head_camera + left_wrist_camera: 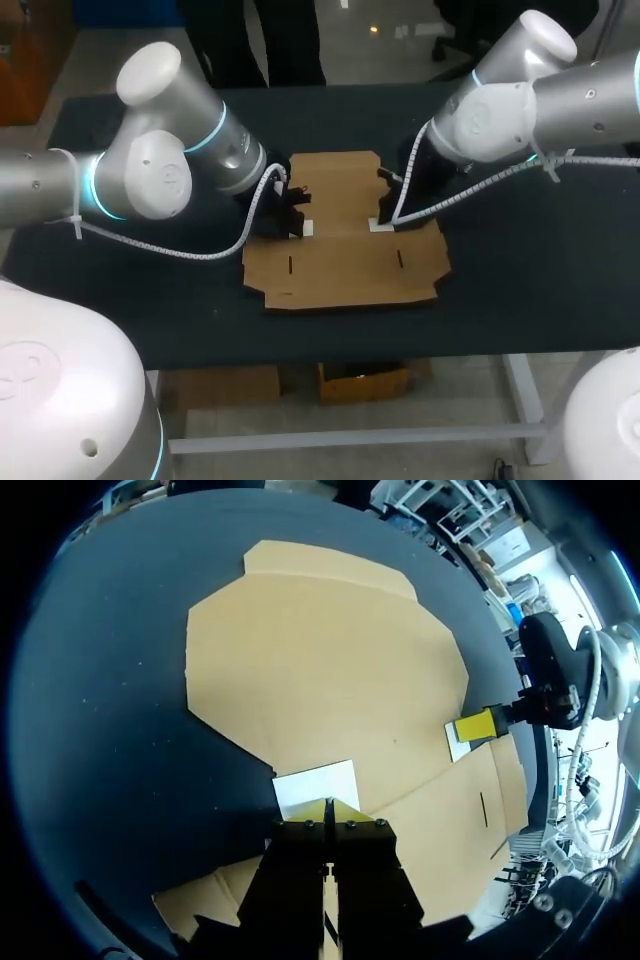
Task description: Assemble the packaging by folding the flat box into shape, placing the metal phone stand inside, and closing the box properly
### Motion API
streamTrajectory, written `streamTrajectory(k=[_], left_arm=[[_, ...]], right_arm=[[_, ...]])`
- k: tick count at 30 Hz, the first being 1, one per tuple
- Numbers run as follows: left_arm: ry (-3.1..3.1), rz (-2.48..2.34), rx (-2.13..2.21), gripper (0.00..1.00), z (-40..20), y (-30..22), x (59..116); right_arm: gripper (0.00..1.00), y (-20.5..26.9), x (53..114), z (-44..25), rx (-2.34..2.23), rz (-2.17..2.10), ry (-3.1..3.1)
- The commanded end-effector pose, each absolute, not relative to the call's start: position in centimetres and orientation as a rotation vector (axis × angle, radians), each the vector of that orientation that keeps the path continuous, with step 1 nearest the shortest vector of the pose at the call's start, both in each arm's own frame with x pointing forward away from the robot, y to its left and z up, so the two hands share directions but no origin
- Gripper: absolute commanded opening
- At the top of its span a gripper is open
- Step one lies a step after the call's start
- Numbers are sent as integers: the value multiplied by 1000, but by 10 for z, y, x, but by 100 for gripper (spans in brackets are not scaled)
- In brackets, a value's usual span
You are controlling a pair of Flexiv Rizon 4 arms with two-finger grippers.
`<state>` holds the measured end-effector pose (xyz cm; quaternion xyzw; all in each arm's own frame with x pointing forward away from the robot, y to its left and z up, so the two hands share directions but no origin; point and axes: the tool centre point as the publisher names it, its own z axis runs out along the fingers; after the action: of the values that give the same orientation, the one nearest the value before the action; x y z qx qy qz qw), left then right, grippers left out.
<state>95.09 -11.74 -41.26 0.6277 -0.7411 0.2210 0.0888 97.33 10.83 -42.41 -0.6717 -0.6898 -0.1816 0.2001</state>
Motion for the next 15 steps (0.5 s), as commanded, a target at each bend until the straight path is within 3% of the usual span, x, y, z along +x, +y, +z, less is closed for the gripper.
streamTrajectory(k=[1,15], left_arm=[[-2208,637,1889,0,-419,-119,952],[-2154,674,2006,0,-371,-82,952]], right_arm=[[0,106,973,-424,-1883,-531,-1932],[0,68,964,-387,-1932,-694,-1869]])
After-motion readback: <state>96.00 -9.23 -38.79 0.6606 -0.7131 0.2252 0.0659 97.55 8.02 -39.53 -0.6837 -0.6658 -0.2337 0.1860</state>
